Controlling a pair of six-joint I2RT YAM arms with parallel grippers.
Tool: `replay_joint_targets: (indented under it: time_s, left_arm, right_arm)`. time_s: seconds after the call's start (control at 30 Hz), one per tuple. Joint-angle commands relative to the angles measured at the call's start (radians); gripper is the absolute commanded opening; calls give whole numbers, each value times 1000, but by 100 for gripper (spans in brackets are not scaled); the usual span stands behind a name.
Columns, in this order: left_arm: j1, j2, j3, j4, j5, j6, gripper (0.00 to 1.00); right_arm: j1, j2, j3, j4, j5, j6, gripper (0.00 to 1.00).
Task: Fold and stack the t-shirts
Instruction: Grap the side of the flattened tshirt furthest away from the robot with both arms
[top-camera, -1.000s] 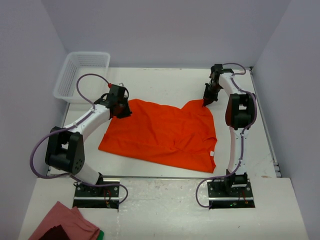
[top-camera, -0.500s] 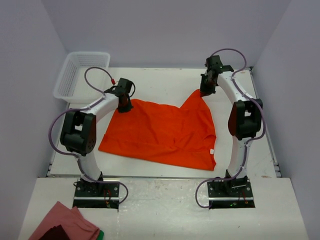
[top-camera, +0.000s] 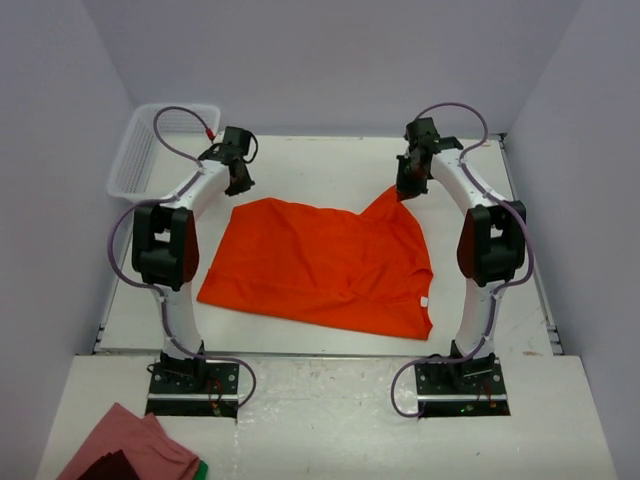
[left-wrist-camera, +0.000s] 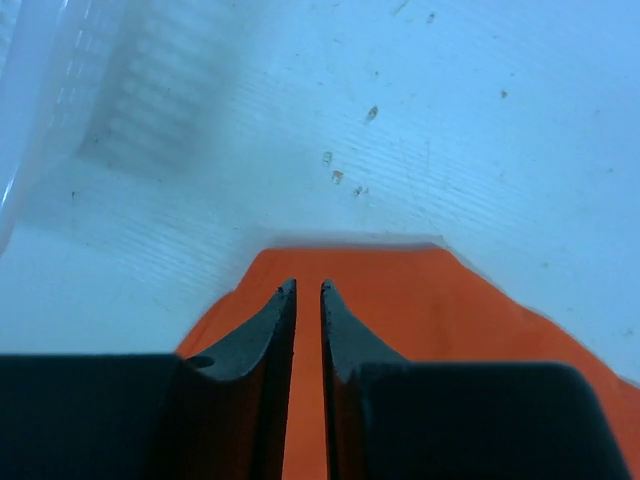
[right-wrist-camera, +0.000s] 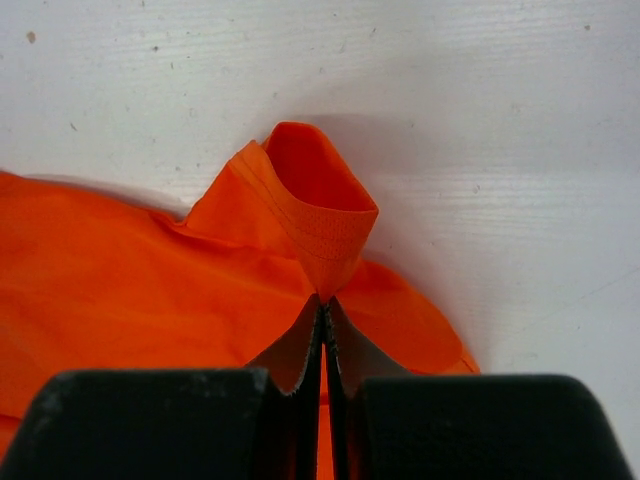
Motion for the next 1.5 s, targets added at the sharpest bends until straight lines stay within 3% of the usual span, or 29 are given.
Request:
replay_joint_targets:
  time_s: [0.0,0.03,0.1,0.33,0.5,0.87,1.1,1.47]
  left_arm:
    - [21,50,37,-69,-17,27,13]
    - [22,52,25,-53,-6,31,5]
    - [22,38,-32,-8,6,31,0]
    - [27,-14,-94,16,7,28,0]
    - [27,-39,-72,3,-23,24,0]
    - [29,-68,-106,2,-9,14,0]
    - [-2,-71,-268,106,115,-26,0]
    - [4,13,-311,63,86,-116,0]
  right_arm:
    - [15,-82,-12,33,18,1,0]
    - [16,-89,-17,36,14,1,0]
    - [28,-102,-31,51,14,7,0]
    - [99,-189,-109,74,38,15,0]
    - [151,-310,-256,93,170,44,0]
    - [232,-474,-558,91,307,256,0]
    - [248,-445,-575,67,377,288,0]
    - [280,-585,-649,24,410,346,0]
